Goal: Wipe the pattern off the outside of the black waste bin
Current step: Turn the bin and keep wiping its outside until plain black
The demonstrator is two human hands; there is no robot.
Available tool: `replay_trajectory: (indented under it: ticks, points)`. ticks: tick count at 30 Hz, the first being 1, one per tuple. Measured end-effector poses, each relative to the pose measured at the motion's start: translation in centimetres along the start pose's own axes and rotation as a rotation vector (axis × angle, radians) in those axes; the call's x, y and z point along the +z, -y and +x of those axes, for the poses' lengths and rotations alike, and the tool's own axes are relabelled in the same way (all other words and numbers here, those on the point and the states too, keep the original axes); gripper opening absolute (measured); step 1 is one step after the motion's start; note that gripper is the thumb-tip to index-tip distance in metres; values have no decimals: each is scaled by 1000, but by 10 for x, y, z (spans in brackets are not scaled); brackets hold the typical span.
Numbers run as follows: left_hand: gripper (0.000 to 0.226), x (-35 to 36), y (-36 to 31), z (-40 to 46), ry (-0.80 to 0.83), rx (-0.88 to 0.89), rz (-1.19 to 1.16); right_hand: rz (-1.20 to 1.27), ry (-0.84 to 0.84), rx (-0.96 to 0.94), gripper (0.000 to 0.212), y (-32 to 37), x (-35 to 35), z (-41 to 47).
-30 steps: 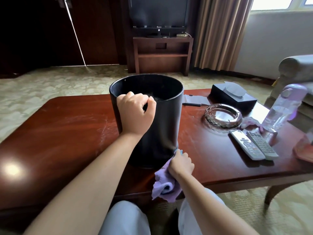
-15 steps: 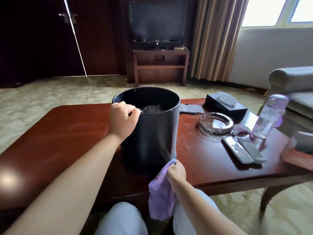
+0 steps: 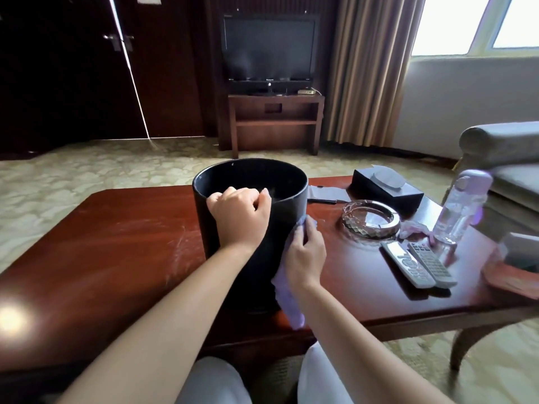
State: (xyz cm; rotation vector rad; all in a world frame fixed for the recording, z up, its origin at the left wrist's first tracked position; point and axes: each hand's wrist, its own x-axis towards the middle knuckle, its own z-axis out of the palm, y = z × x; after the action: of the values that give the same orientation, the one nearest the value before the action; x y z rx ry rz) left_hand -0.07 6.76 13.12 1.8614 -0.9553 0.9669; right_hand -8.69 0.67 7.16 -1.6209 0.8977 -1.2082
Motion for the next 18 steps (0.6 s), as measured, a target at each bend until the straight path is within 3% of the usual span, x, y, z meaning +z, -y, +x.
replay_trajectory:
  ticks: [3, 6, 9, 11, 14, 16, 18]
  points:
    - [40, -2, 0, 2, 17, -6, -15, -57, 42, 181, 22, -35, 9, -2]
    - [41, -7, 12, 3, 48, -13, -47, -234, 263, 475, 22, -84, 6, -23]
    - [39, -14, 22, 4, 74, -3, -90, -285, 358, 569, 21, -83, 1, -25]
    - [38, -16, 21, 4, 83, -14, -104, -260, 272, 468, 21, -53, 1, -16]
    - [36, -16, 20, 4, 94, -37, -110, -42, 85, 91, 20, 4, 0, -11]
    - [36, -18, 21, 4, 100, -32, -127, 90, 59, -73, 35, 33, 0, -15]
    - [36, -21, 22, 4, 109, -16, -147, 55, -25, -161, 41, 37, 4, -19]
